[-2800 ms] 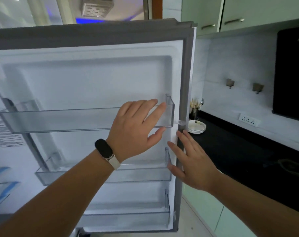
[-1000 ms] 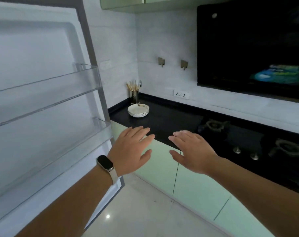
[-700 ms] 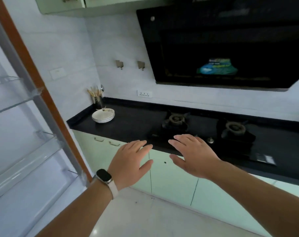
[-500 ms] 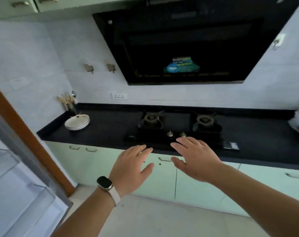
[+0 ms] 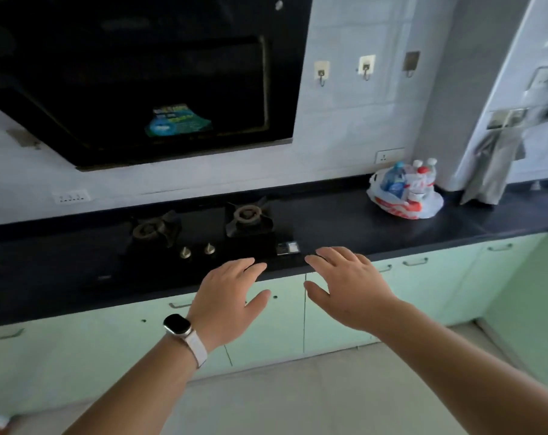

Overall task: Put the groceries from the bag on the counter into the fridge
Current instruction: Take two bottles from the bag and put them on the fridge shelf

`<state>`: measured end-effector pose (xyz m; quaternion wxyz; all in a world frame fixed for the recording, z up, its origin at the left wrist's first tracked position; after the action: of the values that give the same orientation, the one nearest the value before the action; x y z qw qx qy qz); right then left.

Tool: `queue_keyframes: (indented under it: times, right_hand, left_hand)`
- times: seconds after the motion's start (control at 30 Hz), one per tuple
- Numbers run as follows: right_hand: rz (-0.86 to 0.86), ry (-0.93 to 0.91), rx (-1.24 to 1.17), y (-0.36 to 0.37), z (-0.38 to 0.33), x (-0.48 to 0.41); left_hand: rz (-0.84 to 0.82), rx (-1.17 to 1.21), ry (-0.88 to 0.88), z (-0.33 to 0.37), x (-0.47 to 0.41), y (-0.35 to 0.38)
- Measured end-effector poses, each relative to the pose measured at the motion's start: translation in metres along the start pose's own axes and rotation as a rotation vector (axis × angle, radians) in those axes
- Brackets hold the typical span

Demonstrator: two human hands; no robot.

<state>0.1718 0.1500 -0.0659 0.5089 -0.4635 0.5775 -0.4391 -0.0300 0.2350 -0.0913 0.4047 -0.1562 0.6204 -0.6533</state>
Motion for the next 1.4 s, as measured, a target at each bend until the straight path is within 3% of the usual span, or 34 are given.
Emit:
queue_keyframes:
  times: [0.43, 0.87, 1.17, 1.4]
  right_hand:
    - [-0.007, 0.336, 0.079, -0.004, 0.145, 0.023]
    - [-0.049, 0.584, 0.166, 0.006, 0.268, -0.057]
    - [-0.031, 0.675, 0.19, 0.005, 0.321, -0.086]
    - [-0.002, 0.69, 0.164, 0.009, 0.373, -0.097]
  left_hand:
    - [-0.05, 0.1, 0.301, 0.094, -0.132, 0.079]
    - [-0.069, 0.198, 0.501, 0.125, -0.312, 0.165]
    - [-0.036, 0.112, 0.667, 0.151, -0.387, 0.196]
    - [-0.076, 0.097, 0.678, 0.18, -0.426, 0.227]
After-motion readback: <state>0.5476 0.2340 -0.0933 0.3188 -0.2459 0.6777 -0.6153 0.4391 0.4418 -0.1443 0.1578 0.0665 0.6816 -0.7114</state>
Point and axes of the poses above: each hand's wrist, its own x-axis away from the middle knuckle, its own y-axis out of the palm, z = x × y, the point moved 3 cm from there along -x, towards the middle knuckle, and after that the axes turned 4 degrees about z, right-handed, at the moved point
